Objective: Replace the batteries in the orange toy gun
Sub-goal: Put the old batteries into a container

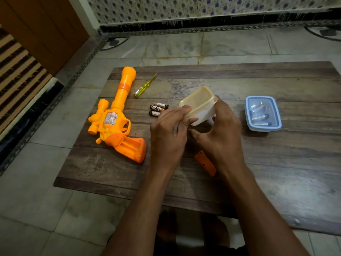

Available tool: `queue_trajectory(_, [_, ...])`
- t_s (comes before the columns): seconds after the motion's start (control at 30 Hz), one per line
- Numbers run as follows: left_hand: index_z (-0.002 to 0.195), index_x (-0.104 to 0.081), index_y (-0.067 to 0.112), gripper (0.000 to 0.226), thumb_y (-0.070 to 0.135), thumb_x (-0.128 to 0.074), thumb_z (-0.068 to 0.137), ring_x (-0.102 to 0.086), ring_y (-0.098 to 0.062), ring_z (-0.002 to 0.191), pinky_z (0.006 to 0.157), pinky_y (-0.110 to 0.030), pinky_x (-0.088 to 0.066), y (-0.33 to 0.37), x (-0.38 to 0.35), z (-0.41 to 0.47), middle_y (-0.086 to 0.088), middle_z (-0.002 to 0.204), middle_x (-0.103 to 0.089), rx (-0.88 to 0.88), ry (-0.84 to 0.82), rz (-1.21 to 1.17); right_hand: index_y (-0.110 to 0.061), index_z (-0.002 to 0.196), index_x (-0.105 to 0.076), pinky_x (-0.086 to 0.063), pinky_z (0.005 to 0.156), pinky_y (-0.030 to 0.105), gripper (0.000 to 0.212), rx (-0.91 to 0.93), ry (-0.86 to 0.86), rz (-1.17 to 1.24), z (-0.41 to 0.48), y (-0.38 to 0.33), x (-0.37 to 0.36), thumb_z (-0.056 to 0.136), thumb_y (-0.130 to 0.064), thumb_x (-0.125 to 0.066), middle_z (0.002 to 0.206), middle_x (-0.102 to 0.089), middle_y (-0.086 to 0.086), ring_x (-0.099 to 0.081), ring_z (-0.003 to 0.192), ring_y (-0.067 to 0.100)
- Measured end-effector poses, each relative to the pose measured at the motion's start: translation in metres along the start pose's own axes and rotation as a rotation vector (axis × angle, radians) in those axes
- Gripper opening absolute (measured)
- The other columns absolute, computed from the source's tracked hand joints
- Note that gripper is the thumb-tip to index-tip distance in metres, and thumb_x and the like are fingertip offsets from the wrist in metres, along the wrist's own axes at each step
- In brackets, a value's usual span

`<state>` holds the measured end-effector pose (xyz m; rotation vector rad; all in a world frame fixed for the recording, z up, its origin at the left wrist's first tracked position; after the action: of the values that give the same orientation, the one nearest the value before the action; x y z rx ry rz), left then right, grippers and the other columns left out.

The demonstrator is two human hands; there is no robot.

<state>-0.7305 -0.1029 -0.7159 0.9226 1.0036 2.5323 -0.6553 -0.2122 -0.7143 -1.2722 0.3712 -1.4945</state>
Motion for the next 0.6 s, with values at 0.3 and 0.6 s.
queue_trajectory(0.3, [0.118,-0.075,0.001,0.027,-0.004,-0.067,0.093,-0.067,-0.011,0.113,0.100,-0.010,-0.045,-0.0007,-0.0012,0.0026,-0.010,0.117,-0.076,-0.046,-0.043,0.039,-0.004,0.125,-0.064,-0.056,0.089,0.032,0.062,0.034,0.105,-0.029,0.0052,0.0030,-0.0035,0.072,-0.029,-0.084,0.115,-0.071,0.008,-0.066,0.105,0.020])
queue_trajectory(0.6, [0.113,-0.074,-0.003,0.041,-0.019,-0.052,0.082,-0.071,-0.010,0.095,0.084,-0.025,-0.059,0.0018,-0.0006,0.0008,-0.014,0.104,-0.077,-0.069,0.031,0.040,-0.009,0.114,-0.069,-0.055,0.074,0.016,0.055,0.071,0.075,-0.021,0.0063,0.0054,0.0033,0.071,-0.038,-0.089,0.096,-0.076,0.002,-0.070,0.084,0.010])
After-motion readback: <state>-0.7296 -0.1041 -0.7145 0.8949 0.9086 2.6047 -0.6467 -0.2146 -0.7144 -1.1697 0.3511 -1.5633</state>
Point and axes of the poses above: each hand's wrist, its own z-axis towards the middle knuckle, its own x-axis out of the back of the hand, y = z × x, the point moved 2 cm from there along z, towards the middle knuckle
